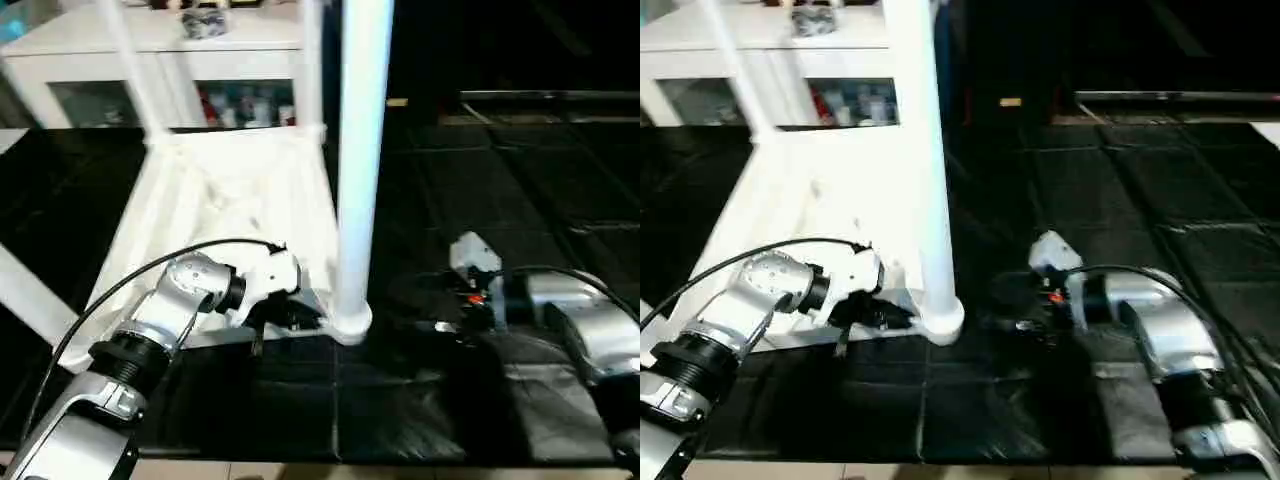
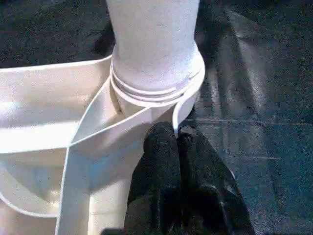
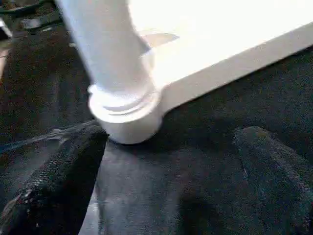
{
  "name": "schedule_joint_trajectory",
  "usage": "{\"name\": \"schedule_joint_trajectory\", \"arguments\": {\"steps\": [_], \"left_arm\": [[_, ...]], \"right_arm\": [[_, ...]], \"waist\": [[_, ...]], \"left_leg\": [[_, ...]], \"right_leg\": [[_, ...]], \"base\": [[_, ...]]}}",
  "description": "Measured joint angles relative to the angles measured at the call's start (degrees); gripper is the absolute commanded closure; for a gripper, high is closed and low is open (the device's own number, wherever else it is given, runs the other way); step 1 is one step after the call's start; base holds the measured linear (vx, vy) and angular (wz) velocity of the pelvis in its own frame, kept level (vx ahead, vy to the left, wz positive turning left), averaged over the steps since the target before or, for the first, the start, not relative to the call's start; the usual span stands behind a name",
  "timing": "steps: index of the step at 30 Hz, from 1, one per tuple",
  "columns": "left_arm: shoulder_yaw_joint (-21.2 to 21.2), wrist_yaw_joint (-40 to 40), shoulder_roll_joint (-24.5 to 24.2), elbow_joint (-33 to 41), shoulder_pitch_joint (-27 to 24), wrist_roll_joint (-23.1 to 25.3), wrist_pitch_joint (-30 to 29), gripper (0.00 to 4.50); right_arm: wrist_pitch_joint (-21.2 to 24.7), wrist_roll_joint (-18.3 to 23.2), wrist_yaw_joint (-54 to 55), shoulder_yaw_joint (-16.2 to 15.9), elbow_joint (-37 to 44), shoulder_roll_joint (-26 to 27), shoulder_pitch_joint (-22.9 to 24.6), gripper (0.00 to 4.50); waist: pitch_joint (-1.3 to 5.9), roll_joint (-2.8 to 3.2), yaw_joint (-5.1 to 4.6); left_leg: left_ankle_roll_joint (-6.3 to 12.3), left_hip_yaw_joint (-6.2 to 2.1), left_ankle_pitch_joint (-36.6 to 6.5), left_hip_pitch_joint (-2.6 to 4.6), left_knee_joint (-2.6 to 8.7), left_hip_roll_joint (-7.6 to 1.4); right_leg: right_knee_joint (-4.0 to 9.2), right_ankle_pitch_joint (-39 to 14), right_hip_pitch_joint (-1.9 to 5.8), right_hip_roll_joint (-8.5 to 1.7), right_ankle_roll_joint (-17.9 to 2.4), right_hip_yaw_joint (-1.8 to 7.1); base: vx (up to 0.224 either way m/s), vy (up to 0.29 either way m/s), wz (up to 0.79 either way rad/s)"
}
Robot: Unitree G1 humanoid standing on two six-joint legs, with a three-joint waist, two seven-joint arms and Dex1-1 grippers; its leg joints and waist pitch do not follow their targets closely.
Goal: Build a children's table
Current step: Rotate leg to tighten
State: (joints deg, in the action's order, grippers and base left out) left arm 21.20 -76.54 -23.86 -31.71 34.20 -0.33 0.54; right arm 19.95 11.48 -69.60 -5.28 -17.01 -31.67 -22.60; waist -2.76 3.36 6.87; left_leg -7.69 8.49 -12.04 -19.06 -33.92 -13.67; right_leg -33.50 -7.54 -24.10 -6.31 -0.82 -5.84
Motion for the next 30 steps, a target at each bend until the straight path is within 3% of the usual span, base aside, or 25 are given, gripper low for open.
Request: {"name": "schedule_joint_trajectory", "arguments": {"steps": [10,16,17,22,30], "left_arm": [[-0.1,-3.8,0.2,-0.5,-0.9,-2.0,2.5,4.5],[-0.3,-5.1,-0.5,-0.1,-2.2,-2.3,6.0,4.5],[-0.6,-4.8,-0.4,-0.1,-2.4,-2.3,6.3,4.23],[-5.8,-2.4,-0.5,4.6,-5.6,-7.3,6.3,3.87],[-14.4,2.8,-3.5,20.9,-15.3,-15.8,-4.1,3.37]], "right_arm": [[2.5,-0.1,13.0,5.4,1.7,2.4,0.2,0.04],[3.7,0.1,21.6,7.3,3.4,7.0,0.5,0.04],[3.4,0.0,23.7,7.9,3.4,8.1,0.5,0.01],[3.7,-0.1,37.8,12.6,6.4,15.7,1.0,0.0],[3.2,-1.1,41.6,12.0,12.6,17.5,5.6,0.0]], "waist": [[-0.11,-0.26,0.83],[-0.08,-0.83,1.17],[-0.09,-0.9,1.16],[-0.09,-1.67,0.51],[-0.01,-2.28,-1.75]], "left_leg": [[-0.01,0.15,0.0,-0.11,0.02,0.06],[-0.06,0.24,0.1,-0.13,0.0,0.04],[-0.06,0.3,0.1,-0.12,0.0,0.04],[-0.18,0.37,0.1,-0.17,0.05,0.01],[-0.19,0.4,0.1,-0.2,0.12,0.01]], "right_leg": [[-0.65,-0.4,-0.22,-0.02,0.6,0.47],[-0.7,-0.5,-0.3,-0.02,0.8,0.56],[-0.71,-0.6,-0.3,-0.02,0.9,0.63],[-0.94,-0.7,-0.56,-0.02,1.0,0.69],[-1.0,-0.8,-0.69,0.01,1.1,0.73]], "base": [[0.0,0.0,0.0],[0.0,0.0,0.0],[0.0,0.0,0.0],[0.0,0.0,0.0],[0.0,0.0,0.0]]}}
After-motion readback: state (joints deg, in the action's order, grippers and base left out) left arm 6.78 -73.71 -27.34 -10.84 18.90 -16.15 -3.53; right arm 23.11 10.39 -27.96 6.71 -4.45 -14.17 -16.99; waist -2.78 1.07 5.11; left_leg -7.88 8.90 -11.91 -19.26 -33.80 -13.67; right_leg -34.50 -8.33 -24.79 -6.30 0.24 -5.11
